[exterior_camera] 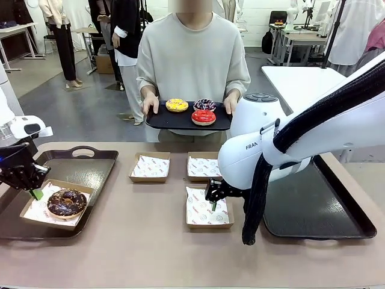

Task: Individually package the donuts and arrange them on the tray.
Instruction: Place the picked Paper togo box on the Handle tray while simultaneously picking up another Paper togo box from the table with the other hand.

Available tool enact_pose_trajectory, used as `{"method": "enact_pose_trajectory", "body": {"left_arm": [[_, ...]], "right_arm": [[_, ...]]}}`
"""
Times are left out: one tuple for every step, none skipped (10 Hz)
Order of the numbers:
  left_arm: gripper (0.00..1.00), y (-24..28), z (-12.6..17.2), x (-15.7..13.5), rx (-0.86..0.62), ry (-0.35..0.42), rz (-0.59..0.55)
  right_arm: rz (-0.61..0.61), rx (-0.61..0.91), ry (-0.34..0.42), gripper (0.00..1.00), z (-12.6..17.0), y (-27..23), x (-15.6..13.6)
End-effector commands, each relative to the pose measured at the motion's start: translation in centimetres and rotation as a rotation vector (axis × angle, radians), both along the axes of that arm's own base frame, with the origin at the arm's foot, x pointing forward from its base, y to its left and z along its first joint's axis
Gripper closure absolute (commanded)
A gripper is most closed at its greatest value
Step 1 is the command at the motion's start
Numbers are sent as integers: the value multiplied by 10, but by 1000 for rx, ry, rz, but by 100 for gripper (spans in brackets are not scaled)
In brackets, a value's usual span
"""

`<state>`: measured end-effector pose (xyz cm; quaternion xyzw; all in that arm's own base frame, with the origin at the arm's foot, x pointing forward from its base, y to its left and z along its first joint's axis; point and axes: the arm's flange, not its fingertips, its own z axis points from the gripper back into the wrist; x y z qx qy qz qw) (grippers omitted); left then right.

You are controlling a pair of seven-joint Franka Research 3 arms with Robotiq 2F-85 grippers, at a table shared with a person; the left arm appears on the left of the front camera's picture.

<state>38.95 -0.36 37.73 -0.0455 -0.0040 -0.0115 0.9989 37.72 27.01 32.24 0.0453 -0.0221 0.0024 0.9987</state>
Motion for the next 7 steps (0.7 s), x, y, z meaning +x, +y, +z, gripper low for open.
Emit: {"method": "enact_pose_trajectory", "body": {"left_arm": [[99, -10, -7, -11, 13, 8, 16], [99, -12, -8, -10, 43, 2, 26], [99, -16, -10, -10, 67, 0, 21], [99, -19, -12, -9, 79, 7, 20], [99, -21, -13, -10, 86, 8, 16], [99, -22, -13, -10, 92, 9, 16], [99, -22, -14, -10, 102, 10, 17]], "right_arm": [[-18, -6, -21, 0, -2, 8, 6], [-19, -3, -21, 0, -2, 7, 7], [-19, 1, -20, 0, -2, 6, 8], [-17, 2, -15, 0, -3, 5, 8], [-14, 3, -14, 0, -3, 5, 8], [-12, 5, -14, 0, -3, 5, 8], [-10, 5, -13, 0, -3, 4, 7]]}}
